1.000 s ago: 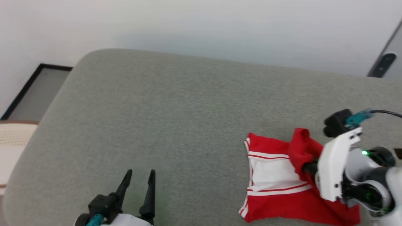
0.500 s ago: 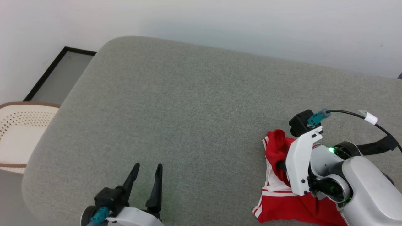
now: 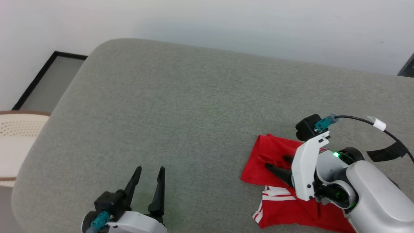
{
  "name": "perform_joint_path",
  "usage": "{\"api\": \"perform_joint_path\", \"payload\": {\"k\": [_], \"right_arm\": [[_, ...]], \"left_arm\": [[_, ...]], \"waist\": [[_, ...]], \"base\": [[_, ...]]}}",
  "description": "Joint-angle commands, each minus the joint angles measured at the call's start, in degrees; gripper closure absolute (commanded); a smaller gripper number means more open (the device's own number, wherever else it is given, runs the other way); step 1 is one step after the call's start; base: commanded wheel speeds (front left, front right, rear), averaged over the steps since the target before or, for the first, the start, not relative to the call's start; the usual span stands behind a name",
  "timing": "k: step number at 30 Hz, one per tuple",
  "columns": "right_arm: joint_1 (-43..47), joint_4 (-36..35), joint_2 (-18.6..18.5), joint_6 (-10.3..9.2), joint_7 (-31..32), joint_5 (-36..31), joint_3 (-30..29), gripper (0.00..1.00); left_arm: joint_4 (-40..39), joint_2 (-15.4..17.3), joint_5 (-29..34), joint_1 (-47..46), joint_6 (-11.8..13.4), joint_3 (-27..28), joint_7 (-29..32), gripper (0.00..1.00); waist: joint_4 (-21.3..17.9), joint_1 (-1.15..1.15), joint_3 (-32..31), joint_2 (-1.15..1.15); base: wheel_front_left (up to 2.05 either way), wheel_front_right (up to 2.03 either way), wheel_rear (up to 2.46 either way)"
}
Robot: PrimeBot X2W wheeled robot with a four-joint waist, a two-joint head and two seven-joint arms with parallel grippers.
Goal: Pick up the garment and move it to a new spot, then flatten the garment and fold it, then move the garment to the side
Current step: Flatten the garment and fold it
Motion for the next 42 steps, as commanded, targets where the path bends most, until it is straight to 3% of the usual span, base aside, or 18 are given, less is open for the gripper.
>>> {"api": "perform_joint_path", "payload": {"k": [1, 22, 29, 42], "right_arm": [[0.0, -0.22, -0.84, -0.05, -0.72, 0.54, 0.19, 0.0], [8.18, -5.92, -8.05, -0.05, -12.7, 5.0, -6.13, 0.0], [12.67, -7.76, -11.65, -0.06, -23.7, -1.04, -11.12, 0.0], [22.63, -10.59, -6.83, -0.05, -37.4, -6.83, -23.12, 0.0]], "left_arm": [[0.04, -0.07, -0.26, -0.36, -0.13, 0.22, -0.04, 0.0], [0.72, 1.92, -1.28, 0.92, -0.22, 0.49, -0.04, 0.0], [0.48, 3.19, -1.67, 1.57, -0.23, 0.7, -0.04, 0.0], [-0.56, 6.49, -2.07, 2.99, 0.0, 2.64, -0.04, 0.0]], "waist": [[-1.28, 0.0, -0.59, 0.0], [-11.3, 0.0, -5.39, 0.0], [-14.44, 0.0, -7.05, 0.0], [-18.16, 0.0, -8.73, 0.0]], "base": [[0.0, 0.0, 0.0], [0.0, 0.0, 0.0], [0.0, 0.0, 0.0], [0.0, 0.0, 0.0]]}}
